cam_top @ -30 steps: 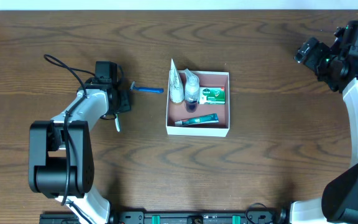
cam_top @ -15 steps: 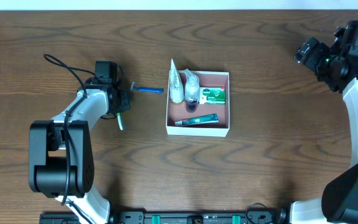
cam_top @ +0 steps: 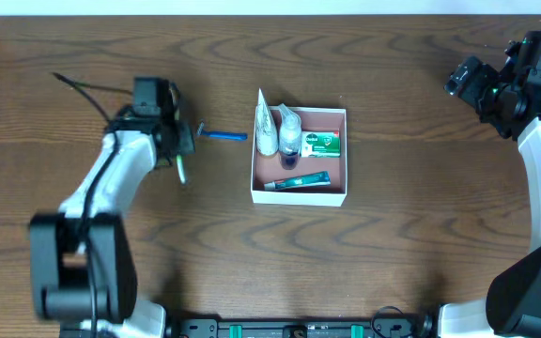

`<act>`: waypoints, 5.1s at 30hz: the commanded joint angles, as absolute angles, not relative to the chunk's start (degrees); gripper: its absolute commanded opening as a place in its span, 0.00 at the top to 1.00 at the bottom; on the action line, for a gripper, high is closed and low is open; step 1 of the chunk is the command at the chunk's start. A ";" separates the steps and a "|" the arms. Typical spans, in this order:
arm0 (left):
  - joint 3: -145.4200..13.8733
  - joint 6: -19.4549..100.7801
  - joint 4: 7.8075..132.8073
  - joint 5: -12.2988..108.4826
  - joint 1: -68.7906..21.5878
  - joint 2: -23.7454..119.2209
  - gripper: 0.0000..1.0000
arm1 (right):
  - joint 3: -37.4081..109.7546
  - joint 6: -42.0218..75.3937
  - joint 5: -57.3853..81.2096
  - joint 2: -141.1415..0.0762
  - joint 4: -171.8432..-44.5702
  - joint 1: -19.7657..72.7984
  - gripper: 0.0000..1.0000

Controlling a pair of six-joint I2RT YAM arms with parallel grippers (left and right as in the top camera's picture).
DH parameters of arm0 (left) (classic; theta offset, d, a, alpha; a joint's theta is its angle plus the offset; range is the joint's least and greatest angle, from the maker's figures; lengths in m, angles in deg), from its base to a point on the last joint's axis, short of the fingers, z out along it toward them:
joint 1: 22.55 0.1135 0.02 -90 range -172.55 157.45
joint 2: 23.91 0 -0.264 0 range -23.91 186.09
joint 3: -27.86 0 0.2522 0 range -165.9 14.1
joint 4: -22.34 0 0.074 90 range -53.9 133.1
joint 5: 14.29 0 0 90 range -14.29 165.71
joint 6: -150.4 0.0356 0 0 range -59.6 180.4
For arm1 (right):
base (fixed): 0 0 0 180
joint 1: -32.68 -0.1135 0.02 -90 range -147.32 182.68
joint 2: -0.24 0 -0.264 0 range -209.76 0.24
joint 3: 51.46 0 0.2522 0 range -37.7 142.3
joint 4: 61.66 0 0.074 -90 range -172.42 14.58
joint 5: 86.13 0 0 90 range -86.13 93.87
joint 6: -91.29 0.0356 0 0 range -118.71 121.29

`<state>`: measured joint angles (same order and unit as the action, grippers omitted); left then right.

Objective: Pack container
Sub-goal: 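Carry the toothbrush into the box and release it, then move the left gripper to the blue razor and grasp it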

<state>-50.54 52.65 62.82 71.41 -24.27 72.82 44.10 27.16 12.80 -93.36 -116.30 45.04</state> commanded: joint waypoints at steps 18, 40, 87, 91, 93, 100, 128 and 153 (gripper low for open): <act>-53.16 65.37 63.06 47.63 -40.55 39.16 0.94 | 44.95 26.50 12.43 -92.58 -116.20 45.39 0.01; -53.10 78.86 60.35 47.90 -55.06 63.66 0.94 | 44.95 26.50 12.43 -92.58 -116.20 45.39 0.01; -53.12 90.79 60.13 59.94 -56.99 56.43 0.21 | 44.95 26.50 12.43 -92.58 -116.20 45.39 0.01; -53.12 86.49 63.50 59.96 -56.97 46.70 0.21 | 44.95 26.50 12.43 -92.58 -116.20 45.39 0.01; -53.10 85.92 64.79 60.70 -56.77 42.50 0.21 | 44.95 26.50 12.43 -92.58 -116.20 45.39 0.01; -53.10 56.17 67.02 93.75 -51.31 37.06 0.17 | 44.95 26.50 12.43 -92.58 -116.20 45.39 0.01; -53.10 25.59 60.83 100.18 -40.94 73.61 0.07 | 44.95 26.50 12.43 -92.58 -116.20 45.39 0.01; -53.10 1.75 58.67 91.83 -40.94 83.97 0.15 | 44.95 26.50 12.43 -92.58 -116.20 45.39 0.01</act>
